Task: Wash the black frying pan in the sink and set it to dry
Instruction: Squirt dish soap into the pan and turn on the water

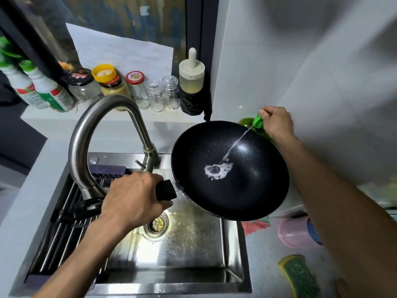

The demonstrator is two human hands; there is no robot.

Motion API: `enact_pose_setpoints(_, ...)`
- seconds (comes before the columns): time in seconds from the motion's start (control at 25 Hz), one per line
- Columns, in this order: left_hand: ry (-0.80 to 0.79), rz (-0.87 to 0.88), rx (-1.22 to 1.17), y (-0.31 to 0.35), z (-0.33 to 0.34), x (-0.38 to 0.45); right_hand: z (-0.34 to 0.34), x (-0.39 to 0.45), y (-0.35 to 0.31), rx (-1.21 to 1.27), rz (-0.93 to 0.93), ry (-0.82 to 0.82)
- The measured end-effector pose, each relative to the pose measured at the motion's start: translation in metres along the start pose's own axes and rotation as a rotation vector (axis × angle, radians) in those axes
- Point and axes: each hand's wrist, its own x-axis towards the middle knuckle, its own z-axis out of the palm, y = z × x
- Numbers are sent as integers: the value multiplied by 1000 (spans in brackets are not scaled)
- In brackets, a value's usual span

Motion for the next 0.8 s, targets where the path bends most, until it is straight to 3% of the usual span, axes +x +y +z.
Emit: enact_pose_setpoints(0.8,41,-84,15,-4,11,-8,-2,-9,-5,-114,-19,13)
